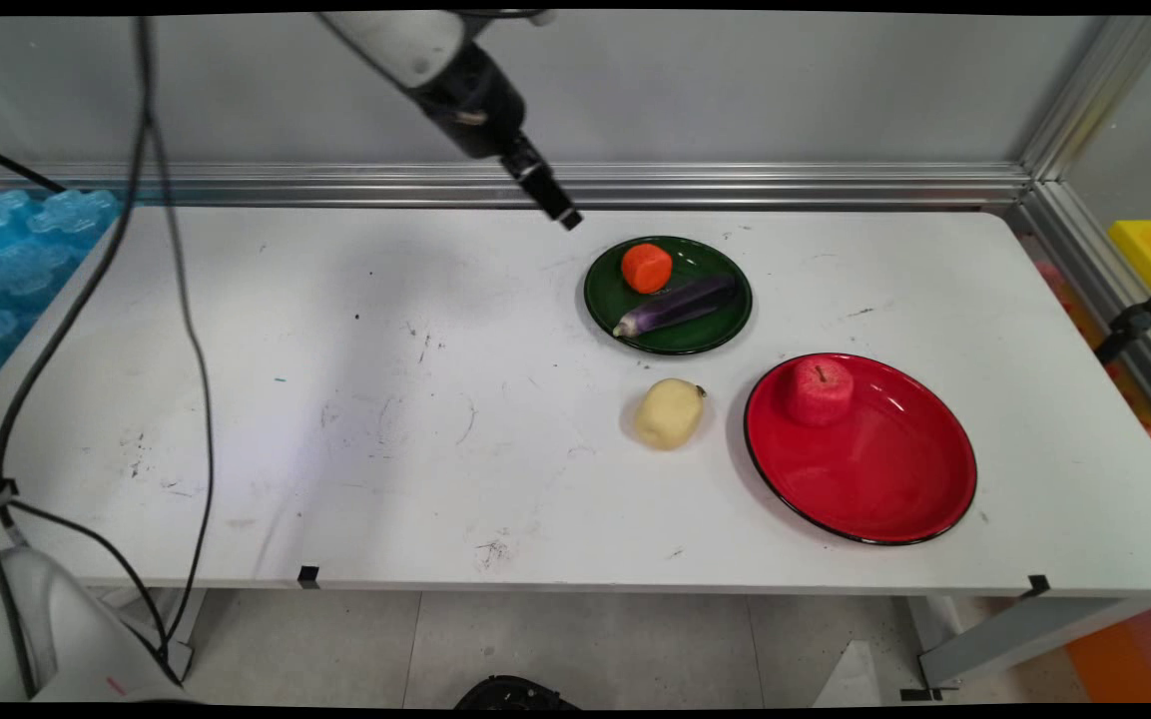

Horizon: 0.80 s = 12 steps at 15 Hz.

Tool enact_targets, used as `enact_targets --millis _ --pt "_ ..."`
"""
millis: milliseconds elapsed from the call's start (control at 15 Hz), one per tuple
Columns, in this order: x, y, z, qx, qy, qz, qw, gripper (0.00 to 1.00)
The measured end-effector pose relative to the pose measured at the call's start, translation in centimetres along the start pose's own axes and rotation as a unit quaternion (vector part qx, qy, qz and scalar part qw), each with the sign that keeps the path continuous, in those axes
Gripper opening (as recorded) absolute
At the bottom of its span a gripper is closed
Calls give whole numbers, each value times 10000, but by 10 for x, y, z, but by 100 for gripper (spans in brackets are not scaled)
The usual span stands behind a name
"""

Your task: Pick up the mandarin from the green plate

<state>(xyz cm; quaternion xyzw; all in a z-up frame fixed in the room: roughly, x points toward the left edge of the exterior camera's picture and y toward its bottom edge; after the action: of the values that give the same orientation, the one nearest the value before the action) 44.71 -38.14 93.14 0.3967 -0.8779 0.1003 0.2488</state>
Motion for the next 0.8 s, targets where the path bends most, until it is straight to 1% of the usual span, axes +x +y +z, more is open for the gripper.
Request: enact_targets --millis 133,333,533,800 --pt "18 -4 26 192 -55 -364 9991 100" --pt "42 -8 65 411 -162 -817 9957 100" --pt "62 -9 101 531 -305 -1103 9920 100" --pt "83 -9 142 595 -511 -1290 9885 100"
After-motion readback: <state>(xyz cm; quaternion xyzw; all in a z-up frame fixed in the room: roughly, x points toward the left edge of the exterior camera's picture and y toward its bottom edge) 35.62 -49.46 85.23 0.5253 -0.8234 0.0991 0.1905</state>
